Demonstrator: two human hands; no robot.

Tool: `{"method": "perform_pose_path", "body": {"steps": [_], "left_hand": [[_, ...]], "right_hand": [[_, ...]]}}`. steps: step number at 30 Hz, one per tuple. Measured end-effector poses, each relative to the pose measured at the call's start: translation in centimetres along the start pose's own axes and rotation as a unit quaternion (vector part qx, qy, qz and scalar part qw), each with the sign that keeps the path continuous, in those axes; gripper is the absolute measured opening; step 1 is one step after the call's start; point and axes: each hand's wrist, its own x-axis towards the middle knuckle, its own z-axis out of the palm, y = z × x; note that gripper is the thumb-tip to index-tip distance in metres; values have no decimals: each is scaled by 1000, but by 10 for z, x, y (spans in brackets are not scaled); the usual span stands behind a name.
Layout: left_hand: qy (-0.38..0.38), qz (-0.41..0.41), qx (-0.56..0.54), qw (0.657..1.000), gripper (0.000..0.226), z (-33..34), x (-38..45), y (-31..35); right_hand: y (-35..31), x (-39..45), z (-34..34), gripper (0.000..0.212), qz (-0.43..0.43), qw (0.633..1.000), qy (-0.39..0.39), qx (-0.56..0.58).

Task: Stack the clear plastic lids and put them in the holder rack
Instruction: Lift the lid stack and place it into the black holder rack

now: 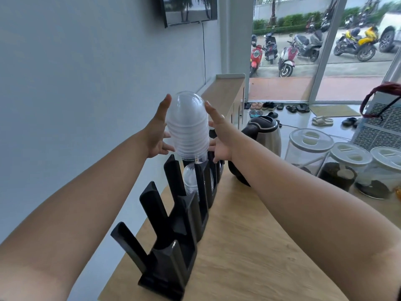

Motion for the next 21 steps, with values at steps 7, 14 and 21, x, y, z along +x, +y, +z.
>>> {"method": "perform_pose_path", "body": {"steps": [7, 14, 21], "left_hand": [[-5, 21, 61, 998, 113, -7, 19, -14], [-49, 29, 101, 993, 100, -9, 26, -23], [-97, 1, 85, 992, 107, -12, 40, -36]], "right_hand": [[21, 36, -2, 44, -2, 998, 45, 34], [31, 47, -7, 45, -10, 997, 62, 37], [45, 63, -10, 50, 24, 996, 82, 30]]}}
